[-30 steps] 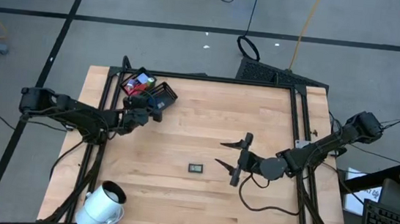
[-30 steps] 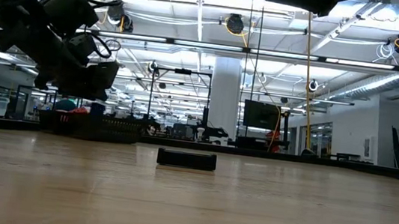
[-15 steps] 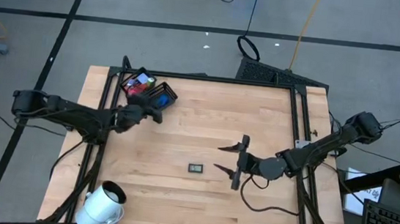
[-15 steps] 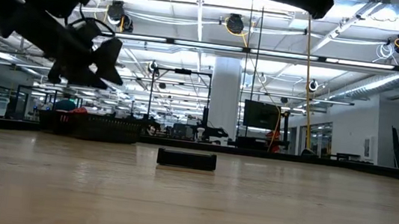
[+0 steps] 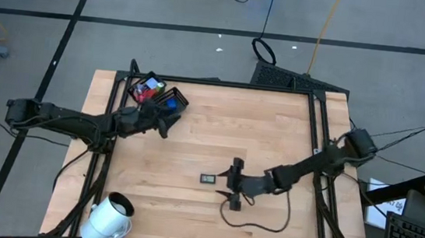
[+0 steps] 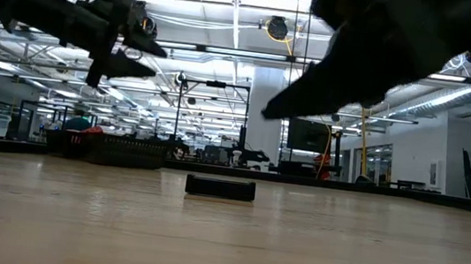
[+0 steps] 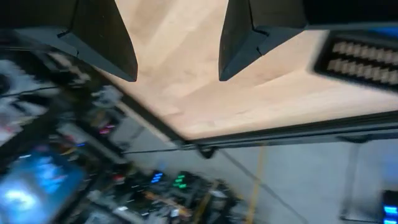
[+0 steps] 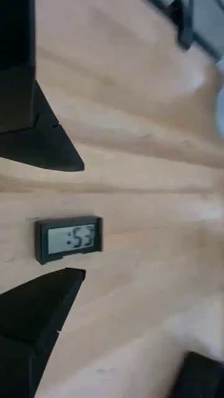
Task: Pick & Place Office items
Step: Put the black timer into the bottom black bin
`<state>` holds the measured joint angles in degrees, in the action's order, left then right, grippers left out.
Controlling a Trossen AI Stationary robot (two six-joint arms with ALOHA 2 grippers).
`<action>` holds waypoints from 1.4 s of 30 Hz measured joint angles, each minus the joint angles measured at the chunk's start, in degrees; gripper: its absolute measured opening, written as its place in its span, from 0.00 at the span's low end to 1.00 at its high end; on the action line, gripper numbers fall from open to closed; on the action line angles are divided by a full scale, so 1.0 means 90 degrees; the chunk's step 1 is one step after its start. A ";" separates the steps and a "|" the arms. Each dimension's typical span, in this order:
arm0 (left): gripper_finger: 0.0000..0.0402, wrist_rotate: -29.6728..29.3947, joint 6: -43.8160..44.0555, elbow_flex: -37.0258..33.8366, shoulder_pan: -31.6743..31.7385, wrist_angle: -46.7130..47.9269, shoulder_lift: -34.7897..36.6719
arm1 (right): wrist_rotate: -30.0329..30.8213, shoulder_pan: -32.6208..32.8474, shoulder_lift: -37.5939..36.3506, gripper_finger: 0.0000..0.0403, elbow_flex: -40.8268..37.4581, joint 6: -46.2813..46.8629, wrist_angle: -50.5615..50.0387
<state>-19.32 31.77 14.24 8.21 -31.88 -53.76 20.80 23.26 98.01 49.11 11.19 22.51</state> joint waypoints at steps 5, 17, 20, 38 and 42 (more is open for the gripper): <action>0.57 0.0260 -0.0165 0.0000 -0.0222 -0.0284 -0.0022 | -0.0364 -0.0358 0.0558 0.67 0.0031 0.0214 -0.0005; 0.57 0.0260 -0.0350 0.0000 -0.0351 -0.0293 -0.0024 | -0.0983 -0.0742 0.1610 0.77 0.0028 0.0009 0.1101; 0.57 0.0260 -0.0347 0.0000 -0.0351 -0.0293 -0.0024 | -0.1161 -0.0806 0.1800 0.76 0.0038 -0.0011 0.1302; 0.57 0.0316 -0.0335 0.0000 -0.0351 -0.0293 -0.0027 | -0.1174 -0.0868 0.1822 0.55 0.0043 -0.0324 0.1073; 0.57 0.0316 -0.0335 0.0000 -0.0351 -0.0291 -0.0027 | -0.1169 -0.0868 0.1822 0.49 0.0041 -0.0324 0.1068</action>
<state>-16.47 28.75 14.24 5.06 -34.50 -54.00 10.28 15.44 114.41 49.48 8.27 32.12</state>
